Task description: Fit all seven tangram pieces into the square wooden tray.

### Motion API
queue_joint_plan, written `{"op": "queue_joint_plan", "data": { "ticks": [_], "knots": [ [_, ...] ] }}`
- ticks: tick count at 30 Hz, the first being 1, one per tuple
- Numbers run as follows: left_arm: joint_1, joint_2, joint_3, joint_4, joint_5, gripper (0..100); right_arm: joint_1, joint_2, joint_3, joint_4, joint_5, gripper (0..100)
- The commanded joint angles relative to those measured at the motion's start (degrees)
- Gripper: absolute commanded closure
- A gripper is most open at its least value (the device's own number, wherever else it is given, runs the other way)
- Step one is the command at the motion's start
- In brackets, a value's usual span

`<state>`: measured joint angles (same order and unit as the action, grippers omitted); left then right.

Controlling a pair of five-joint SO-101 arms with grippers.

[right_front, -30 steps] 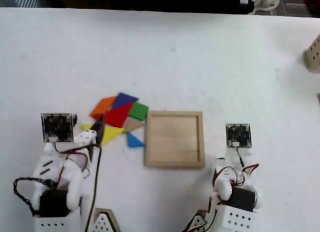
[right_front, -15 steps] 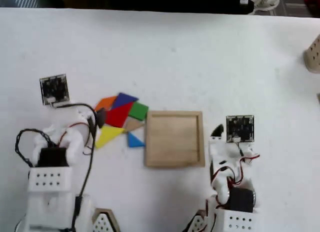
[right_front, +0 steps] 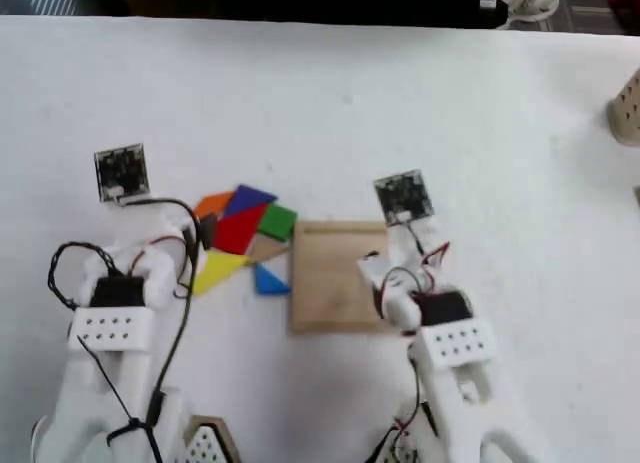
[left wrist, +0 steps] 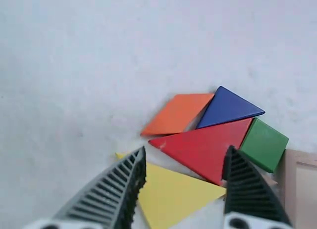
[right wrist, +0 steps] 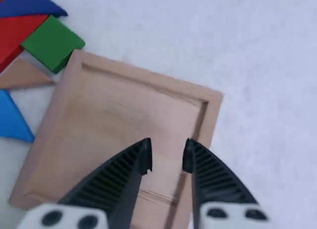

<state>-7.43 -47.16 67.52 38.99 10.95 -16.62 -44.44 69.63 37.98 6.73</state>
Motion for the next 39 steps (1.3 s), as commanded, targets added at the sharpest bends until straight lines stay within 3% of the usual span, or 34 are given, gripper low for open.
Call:
{"op": "queue_joint_plan", "data": {
  "ticks": [1,6,12,23,33,39],
  "knots": [
    [0.7,0.2,-0.4,-1.8,0.7,74,-0.3,7.8,-3.6,-4.8,-0.6,88.2],
    [3.1,4.5,-1.4,-6.3,1.2,74,0.2,10.1,-4.8,-3.7,-0.4,88.2],
    [5.7,24.4,-15.0,-5.7,0.3,74,0.7,9.2,-4.7,-3.3,-0.3,88.2],
    [9.8,50.5,-39.9,-5.7,-18.0,75,5.5,9.2,-4.6,-3.7,-0.3,88.2],
    [12.9,62.0,-49.8,-2.2,-39.0,75,7.5,9.2,-4.7,-3.8,-0.3,88.1],
    [8.7,62.6,-50.6,-1.8,-39.8,75,7.5,9.2,-4.7,-3.8,-0.3,88.0]
  ]
}}
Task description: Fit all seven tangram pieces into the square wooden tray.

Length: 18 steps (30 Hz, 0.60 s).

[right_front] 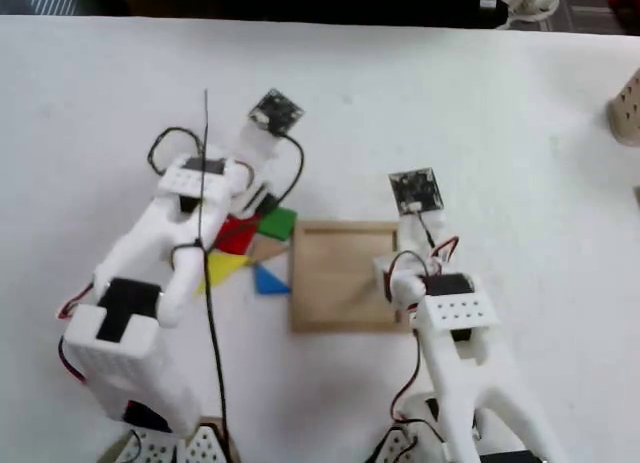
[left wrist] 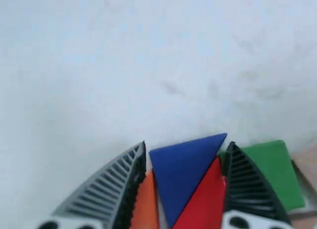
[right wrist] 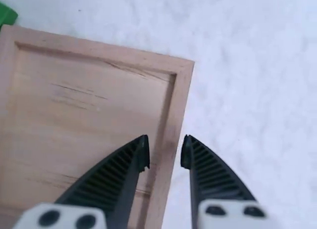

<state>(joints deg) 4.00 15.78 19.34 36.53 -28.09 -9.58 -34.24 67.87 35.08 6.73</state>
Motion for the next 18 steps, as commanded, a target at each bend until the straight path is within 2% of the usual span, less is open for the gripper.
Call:
{"op": "queue_joint_plan", "data": {
  "ticks": [1,11,18],
  "knots": [
    [-3.0,-0.3,-2.5,0.7,-0.8,75,0.5,-1.0,-3.0,-0.9,-0.3,88.0],
    [-5.1,3.3,-6.7,1.1,4.6,75,0.5,-1.0,-3.0,-0.8,-0.3,87.9],
    [-4.7,17.3,-27.3,14.9,5.3,75,0.5,-1.0,-2.9,-0.6,-0.3,87.9]
  ]
}}
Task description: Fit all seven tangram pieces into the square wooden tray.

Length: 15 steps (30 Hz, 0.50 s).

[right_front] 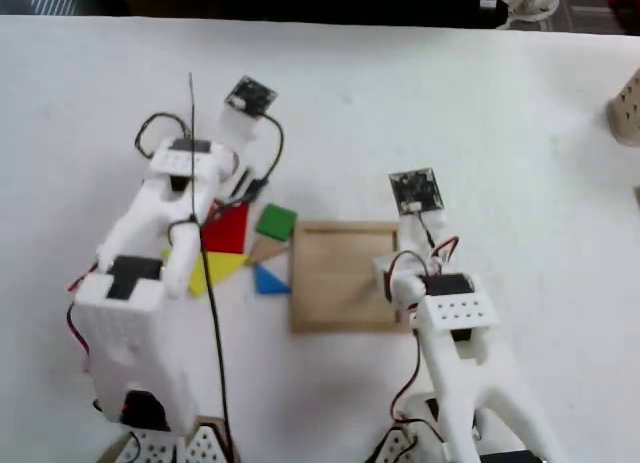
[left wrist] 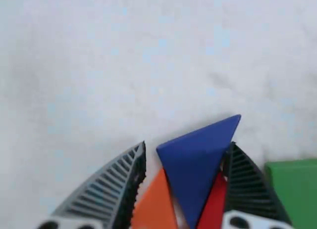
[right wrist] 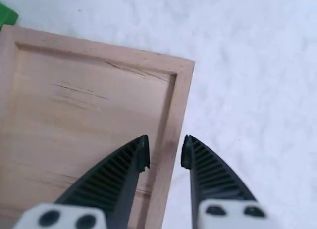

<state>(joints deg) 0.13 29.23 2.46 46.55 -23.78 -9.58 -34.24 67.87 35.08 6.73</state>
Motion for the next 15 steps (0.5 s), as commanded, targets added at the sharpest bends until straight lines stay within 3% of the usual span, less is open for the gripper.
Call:
{"op": "queue_joint_plan", "data": {
  "ticks": [1,6,10,15],
  "knots": [
    [-0.8,5.7,-13.5,6.9,1.0,75,0.5,-1.0,-2.9,-0.6,-0.3,87.9],
    [-0.8,12.2,-24.4,16.1,0.9,75,0.5,-1.0,-2.9,-0.6,-0.3,87.9],
    [-0.7,13.6,-26.4,18.4,0.9,75,0.5,-1.0,-2.9,-0.8,-0.3,87.9],
    [-0.1,13.6,-26.7,19.3,0.9,87,0.5,-1.0,-2.9,-0.9,-0.2,87.9]
  ]
}}
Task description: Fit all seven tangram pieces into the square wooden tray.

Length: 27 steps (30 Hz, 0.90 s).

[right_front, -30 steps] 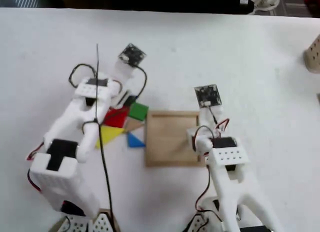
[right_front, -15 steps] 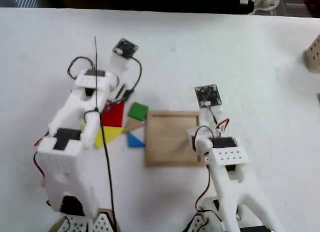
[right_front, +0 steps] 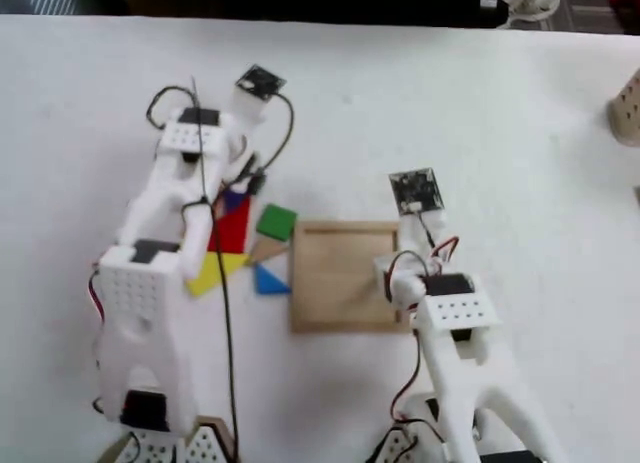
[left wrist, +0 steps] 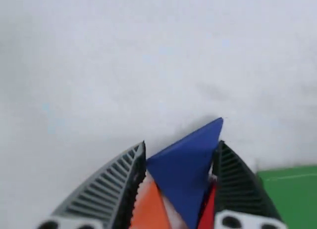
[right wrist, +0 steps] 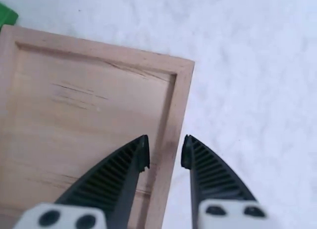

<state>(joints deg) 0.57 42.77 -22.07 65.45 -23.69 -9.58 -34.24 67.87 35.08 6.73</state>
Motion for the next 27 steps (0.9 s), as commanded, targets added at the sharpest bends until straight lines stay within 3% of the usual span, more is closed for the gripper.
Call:
{"op": "queue_joint_plan", "data": {
  "ticks": [1,5,12,18,27],
  "knots": [
    [-0.3,0.0,-2.2,0.4,0.8,87,0.5,-1.0,-2.9,-0.9,-0.2,87.9],
    [0.2,0.0,-2.3,2.8,-1.2,83,0.5,-1.0,-2.9,-0.9,-0.2,87.9],
    [-1.0,0.0,-4.0,4.9,1.3,82,0.1,-0.9,-2.9,-1.0,1.8,87.9],
    [-4.8,0.6,-8.8,12.5,4.5,67,0.1,-0.9,-2.9,-1.0,2.1,87.9],
    [-4.8,0.6,-7.6,12.1,4.9,67,0.1,-0.9,-2.8,-1.0,2.1,88.0]
  ]
}}
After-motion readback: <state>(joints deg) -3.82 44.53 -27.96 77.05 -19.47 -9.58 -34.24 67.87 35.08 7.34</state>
